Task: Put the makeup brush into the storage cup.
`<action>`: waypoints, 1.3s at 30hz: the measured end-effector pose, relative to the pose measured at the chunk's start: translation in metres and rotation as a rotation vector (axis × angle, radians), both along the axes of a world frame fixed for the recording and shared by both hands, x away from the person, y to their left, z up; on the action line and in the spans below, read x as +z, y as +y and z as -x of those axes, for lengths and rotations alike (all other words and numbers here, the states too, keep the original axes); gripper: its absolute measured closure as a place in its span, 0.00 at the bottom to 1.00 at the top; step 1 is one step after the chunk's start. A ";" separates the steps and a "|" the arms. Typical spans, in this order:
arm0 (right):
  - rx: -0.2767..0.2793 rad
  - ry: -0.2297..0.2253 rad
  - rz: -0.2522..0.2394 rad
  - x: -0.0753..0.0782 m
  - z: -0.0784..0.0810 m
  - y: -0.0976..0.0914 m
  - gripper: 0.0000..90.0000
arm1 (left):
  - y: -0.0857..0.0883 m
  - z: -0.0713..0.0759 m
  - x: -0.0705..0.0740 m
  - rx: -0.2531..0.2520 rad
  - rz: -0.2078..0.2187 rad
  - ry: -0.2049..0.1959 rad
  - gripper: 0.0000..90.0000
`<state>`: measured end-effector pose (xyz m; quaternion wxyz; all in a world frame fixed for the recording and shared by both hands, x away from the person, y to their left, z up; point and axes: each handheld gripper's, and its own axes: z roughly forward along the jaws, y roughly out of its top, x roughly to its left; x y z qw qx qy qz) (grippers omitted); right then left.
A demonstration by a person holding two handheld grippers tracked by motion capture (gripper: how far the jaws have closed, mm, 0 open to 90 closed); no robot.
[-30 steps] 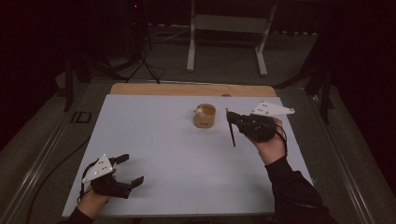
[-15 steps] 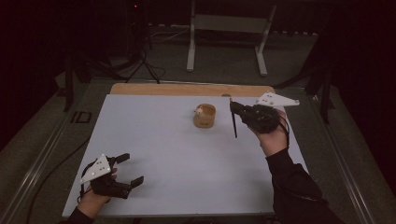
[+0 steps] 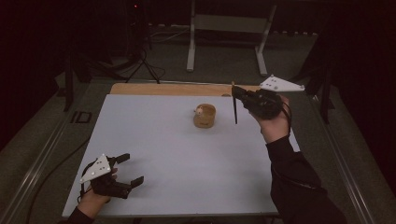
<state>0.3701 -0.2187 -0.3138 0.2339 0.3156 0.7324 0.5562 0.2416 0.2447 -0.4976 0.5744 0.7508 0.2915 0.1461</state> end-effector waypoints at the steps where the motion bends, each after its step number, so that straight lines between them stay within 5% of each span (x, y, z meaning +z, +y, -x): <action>1: -0.001 -0.006 0.000 0.003 -0.001 0.001 0.94 | 0.000 0.000 0.000 0.000 0.000 0.000 0.01; 21: -0.011 -0.056 -0.031 0.028 -0.027 0.016 0.94 | 0.000 -0.001 -0.001 -0.002 -0.002 0.003 0.01; 39: -0.021 -0.059 -0.069 0.025 -0.054 0.028 0.94 | 0.000 -0.001 -0.001 -0.010 -0.001 -0.001 0.01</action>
